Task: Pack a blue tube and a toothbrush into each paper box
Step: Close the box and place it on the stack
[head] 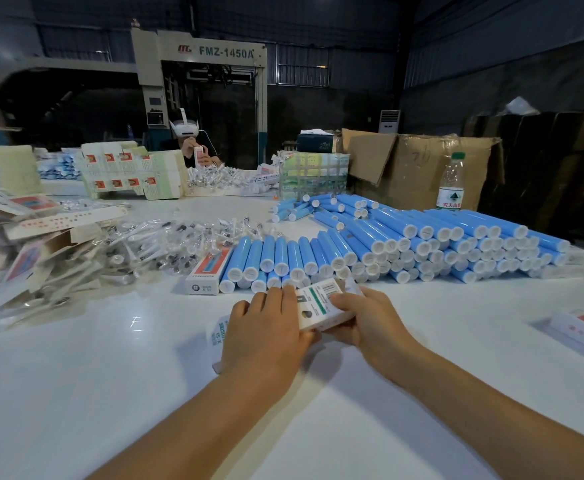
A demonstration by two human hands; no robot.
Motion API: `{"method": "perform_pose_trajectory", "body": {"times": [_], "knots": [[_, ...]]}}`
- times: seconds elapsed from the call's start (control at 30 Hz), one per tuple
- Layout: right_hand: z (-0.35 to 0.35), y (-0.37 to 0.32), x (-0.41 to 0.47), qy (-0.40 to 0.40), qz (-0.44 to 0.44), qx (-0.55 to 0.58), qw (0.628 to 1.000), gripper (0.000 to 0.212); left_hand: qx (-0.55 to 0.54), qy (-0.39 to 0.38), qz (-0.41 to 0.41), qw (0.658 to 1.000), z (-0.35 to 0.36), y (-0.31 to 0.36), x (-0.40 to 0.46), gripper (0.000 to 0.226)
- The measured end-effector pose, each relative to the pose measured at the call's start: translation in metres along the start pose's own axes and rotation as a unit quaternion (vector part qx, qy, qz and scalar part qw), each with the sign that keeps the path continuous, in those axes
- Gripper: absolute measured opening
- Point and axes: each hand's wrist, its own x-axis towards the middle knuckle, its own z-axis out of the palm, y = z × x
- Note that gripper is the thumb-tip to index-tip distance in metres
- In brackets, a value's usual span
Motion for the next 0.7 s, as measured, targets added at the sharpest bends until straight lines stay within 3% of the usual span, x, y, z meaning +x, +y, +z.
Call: {"method": "perform_pose_trajectory", "body": {"times": [0.03,0.1,0.13,0.2,0.27,0.3,0.4,0.5,0.7], "knots": [[0.002,0.002,-0.003,0.024,-0.063,-0.130,0.989,0.014,0.005,-0.004,0.002,1.000,0.001,0.002,0.000,0.071],[0.006,0.008,-0.007,0.043,-0.160,-0.365,0.916,0.018,0.018,-0.007,0.007,1.000,0.001,0.005,0.000,0.074],[0.008,0.010,-0.008,0.049,-0.187,-0.420,0.887,0.018,0.023,-0.007,0.010,1.000,0.001,0.006,0.000,0.075],[0.008,0.012,-0.009,0.056,-0.211,-0.446,0.868,0.019,0.027,-0.010,0.012,1.000,0.000,0.007,-0.001,0.075],[0.006,0.011,-0.012,0.043,-0.207,-0.426,0.880,0.020,0.027,-0.009,0.012,1.000,-0.001,0.006,-0.003,0.077],[0.007,0.009,-0.014,0.027,-0.195,-0.378,0.904,0.022,0.026,-0.006,0.014,1.000,-0.002,0.005,-0.004,0.077],[0.006,0.000,-0.016,-0.019,-0.087,-0.128,0.988,0.035,0.016,0.007,0.014,1.000,-0.002,-0.001,-0.004,0.074],[0.003,-0.008,-0.013,-0.030,-0.042,-0.029,0.998,0.031,0.008,0.019,0.012,1.000,-0.003,-0.004,-0.005,0.072],[-0.001,-0.008,-0.010,-0.021,-0.046,0.002,0.999,0.027,-0.001,0.026,0.018,0.999,-0.003,-0.008,-0.006,0.075]]}}
